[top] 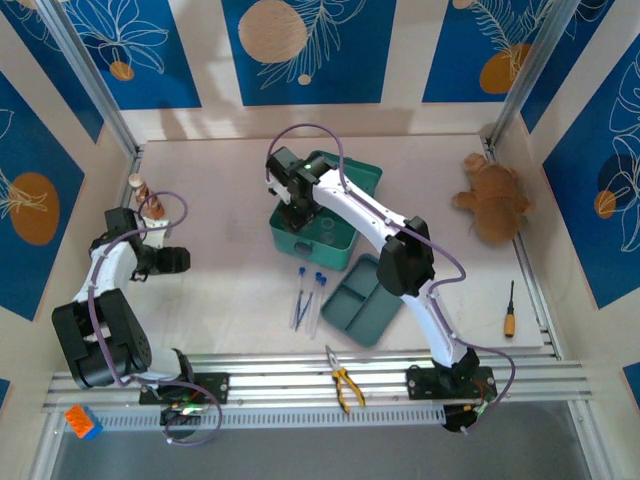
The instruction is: Organize the chemistry lab equipment
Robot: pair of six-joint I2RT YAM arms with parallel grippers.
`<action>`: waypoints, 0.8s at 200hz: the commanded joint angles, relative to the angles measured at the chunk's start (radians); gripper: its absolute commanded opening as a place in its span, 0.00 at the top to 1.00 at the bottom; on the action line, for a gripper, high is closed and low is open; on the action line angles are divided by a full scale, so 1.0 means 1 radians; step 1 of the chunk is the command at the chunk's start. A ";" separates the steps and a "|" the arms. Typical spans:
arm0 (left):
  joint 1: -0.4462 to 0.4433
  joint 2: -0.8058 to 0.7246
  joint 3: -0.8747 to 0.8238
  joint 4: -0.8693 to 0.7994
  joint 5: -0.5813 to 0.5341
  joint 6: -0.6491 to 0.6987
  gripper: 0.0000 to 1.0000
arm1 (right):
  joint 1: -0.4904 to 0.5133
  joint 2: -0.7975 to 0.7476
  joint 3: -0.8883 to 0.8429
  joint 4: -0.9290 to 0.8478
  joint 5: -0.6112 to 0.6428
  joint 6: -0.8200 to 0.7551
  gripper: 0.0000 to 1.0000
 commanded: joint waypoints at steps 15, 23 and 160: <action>0.009 0.001 -0.004 0.003 0.025 -0.011 0.31 | -0.021 0.003 -0.025 0.008 -0.061 0.028 0.58; 0.009 0.001 -0.004 0.002 0.025 -0.011 0.31 | -0.025 0.007 -0.020 0.006 -0.066 0.034 0.58; 0.010 0.000 -0.006 0.003 0.015 -0.010 0.31 | -0.018 0.078 0.000 -0.016 -0.029 0.090 0.58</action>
